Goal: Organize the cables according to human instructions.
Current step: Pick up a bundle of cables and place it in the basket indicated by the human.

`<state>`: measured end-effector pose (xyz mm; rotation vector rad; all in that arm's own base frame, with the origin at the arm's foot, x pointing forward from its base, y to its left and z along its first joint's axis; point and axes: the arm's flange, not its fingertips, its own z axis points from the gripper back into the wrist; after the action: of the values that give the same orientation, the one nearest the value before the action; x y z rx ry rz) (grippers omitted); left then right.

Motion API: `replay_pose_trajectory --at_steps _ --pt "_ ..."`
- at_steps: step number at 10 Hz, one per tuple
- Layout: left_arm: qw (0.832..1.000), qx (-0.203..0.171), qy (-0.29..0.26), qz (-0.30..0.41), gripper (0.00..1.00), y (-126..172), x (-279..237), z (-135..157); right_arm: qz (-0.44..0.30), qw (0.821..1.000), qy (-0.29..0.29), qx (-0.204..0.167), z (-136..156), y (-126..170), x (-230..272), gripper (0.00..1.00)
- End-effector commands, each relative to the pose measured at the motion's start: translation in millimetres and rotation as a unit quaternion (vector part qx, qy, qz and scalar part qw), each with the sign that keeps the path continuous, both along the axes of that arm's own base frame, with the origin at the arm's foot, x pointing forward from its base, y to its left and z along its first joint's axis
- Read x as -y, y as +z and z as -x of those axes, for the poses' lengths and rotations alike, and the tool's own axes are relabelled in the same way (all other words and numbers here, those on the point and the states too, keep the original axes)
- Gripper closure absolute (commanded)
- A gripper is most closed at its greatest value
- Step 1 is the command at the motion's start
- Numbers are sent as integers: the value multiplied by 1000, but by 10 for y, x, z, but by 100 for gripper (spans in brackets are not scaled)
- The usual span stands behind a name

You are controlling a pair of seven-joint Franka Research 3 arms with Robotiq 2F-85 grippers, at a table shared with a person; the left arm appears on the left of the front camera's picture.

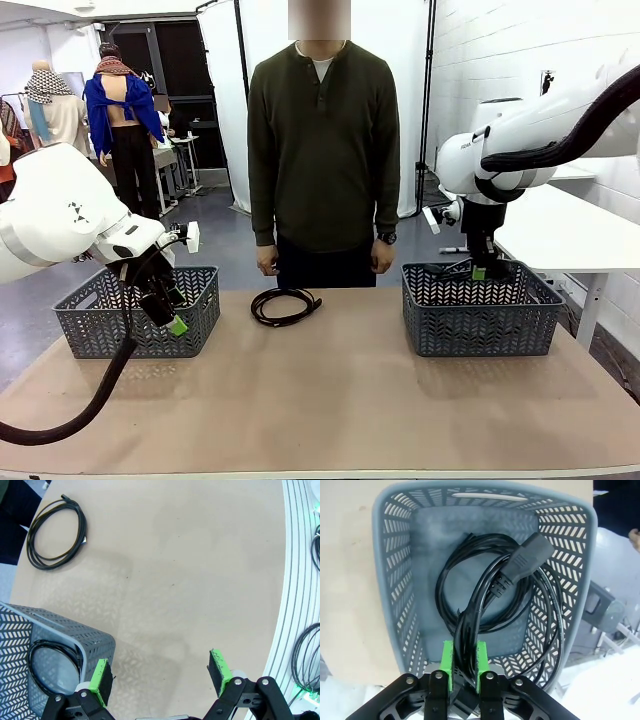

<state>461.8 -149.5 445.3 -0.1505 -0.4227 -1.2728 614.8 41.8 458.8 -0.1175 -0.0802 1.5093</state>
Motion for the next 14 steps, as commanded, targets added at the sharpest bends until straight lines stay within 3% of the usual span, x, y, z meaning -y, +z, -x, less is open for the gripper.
replay_pose_trajectory --at_steps 1,4,9,14 --pt "1000 -4 0 -1 0 29 4 0 -6 1000 21 4 -115 -39 53 100" --pt "1000 -4 0 -1 0 29 4 0 -5 1000 22 -12 -154 -93 73 96" --pt "1000 -4 0 -1 0 29 4 0 -9 999 12 -37 -136 -28 57 0" --pt "1000 -4 0 -1 0 29 4 0 -15 999 5 -47 -111 109 36 0"
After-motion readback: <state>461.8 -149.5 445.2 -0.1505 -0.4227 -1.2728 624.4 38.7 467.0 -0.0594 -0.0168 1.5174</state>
